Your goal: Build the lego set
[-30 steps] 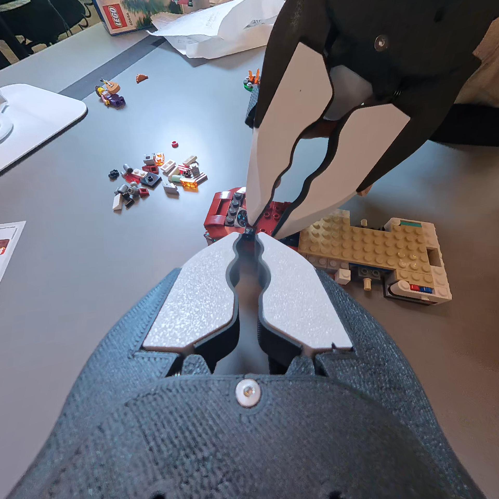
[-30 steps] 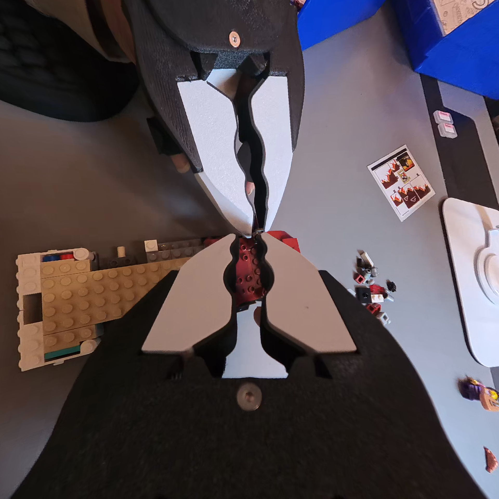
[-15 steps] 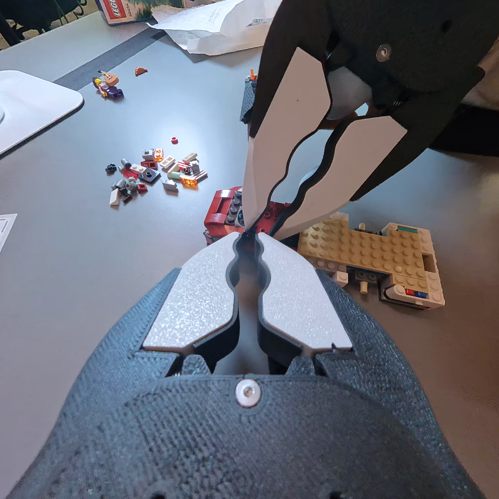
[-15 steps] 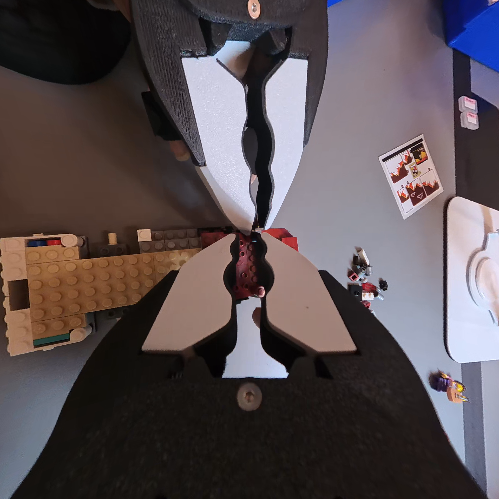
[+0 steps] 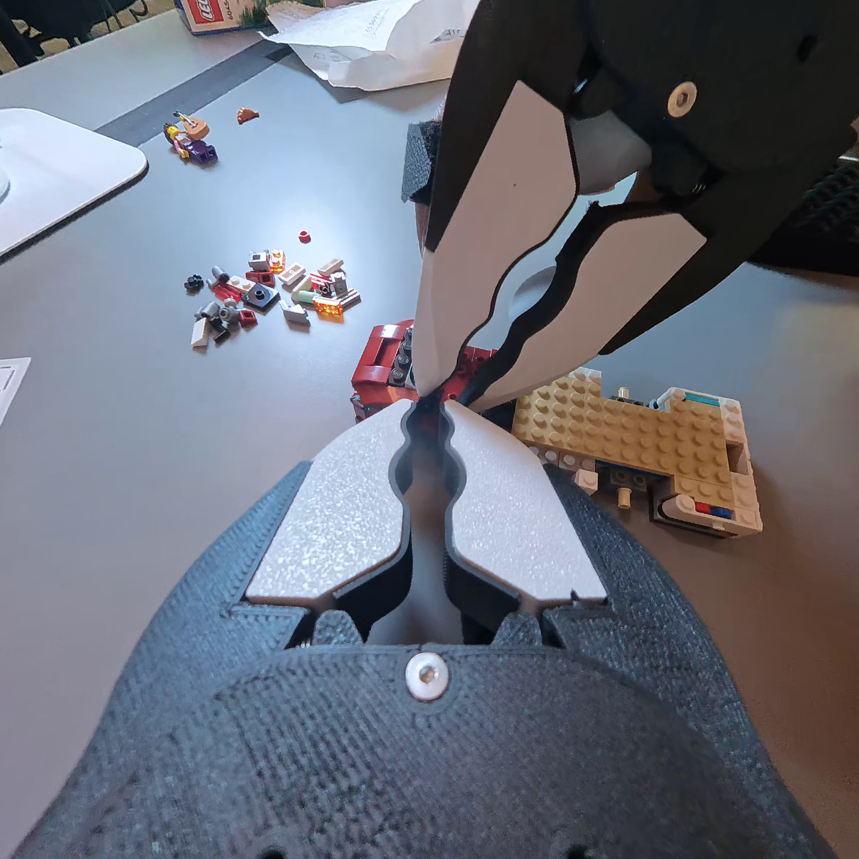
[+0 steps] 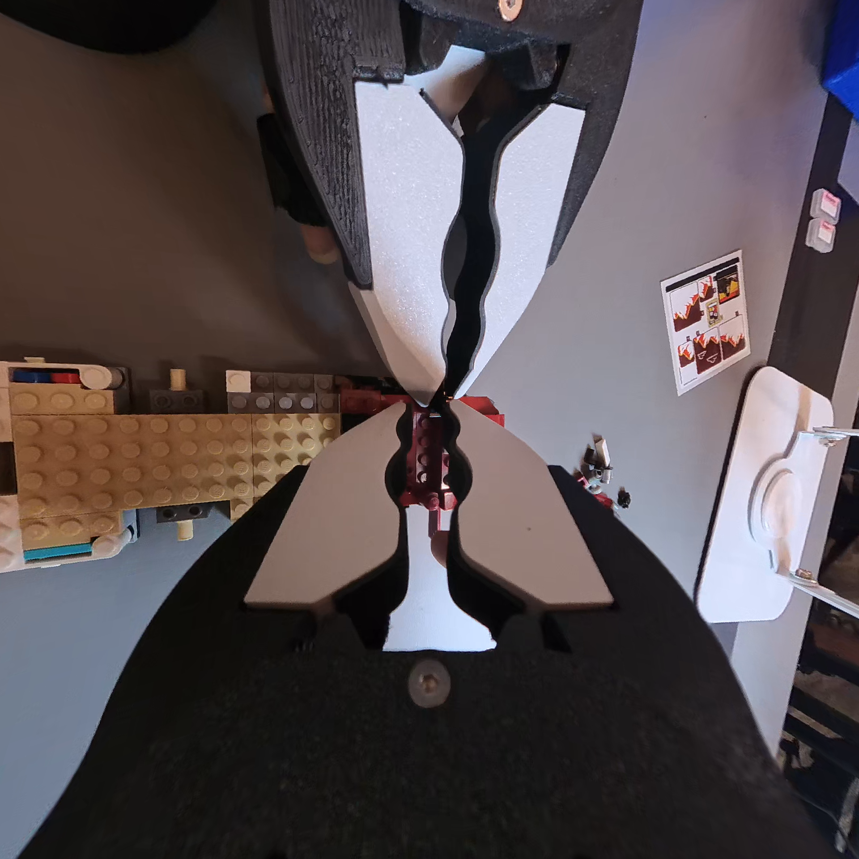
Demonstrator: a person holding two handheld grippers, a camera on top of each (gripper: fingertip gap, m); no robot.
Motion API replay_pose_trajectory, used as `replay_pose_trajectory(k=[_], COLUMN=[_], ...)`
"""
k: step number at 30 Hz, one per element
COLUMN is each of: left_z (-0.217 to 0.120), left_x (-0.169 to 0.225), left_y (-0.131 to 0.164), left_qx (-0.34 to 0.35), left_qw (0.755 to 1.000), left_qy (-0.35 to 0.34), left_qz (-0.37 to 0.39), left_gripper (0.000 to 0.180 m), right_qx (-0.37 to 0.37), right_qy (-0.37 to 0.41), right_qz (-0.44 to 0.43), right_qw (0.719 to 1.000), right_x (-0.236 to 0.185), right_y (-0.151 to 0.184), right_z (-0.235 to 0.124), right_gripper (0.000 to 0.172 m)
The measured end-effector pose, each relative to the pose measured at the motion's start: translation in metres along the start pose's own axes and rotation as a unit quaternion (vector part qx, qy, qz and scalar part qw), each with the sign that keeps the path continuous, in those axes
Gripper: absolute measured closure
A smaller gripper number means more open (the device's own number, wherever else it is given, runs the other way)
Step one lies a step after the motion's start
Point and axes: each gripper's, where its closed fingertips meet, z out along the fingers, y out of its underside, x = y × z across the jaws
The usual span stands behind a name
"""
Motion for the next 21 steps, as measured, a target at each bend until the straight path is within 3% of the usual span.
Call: replay_pose_trajectory(k=[10, 21], left_z=[-0.0001, 0.0007], left_x=[-0.0030, -0.0019], left_y=[0.0055, 0.0056], left_qx=[-0.011, -0.004], left_qw=[0.999, 1.000], left_qy=[-0.026, -0.017], left_qz=[0.018, 0.001], left_gripper=[0.169, 0.171], right_qx=[0.028, 0.054], right_qy=[0.024, 0.145], right_qz=[0.000, -0.031], right_qw=[0.999, 0.987], right_x=[-0.0001, 0.0043], right_y=[-0.0016, -0.0007], right_z=[0.0002, -0.0007], right_gripper=[0.159, 0.167])
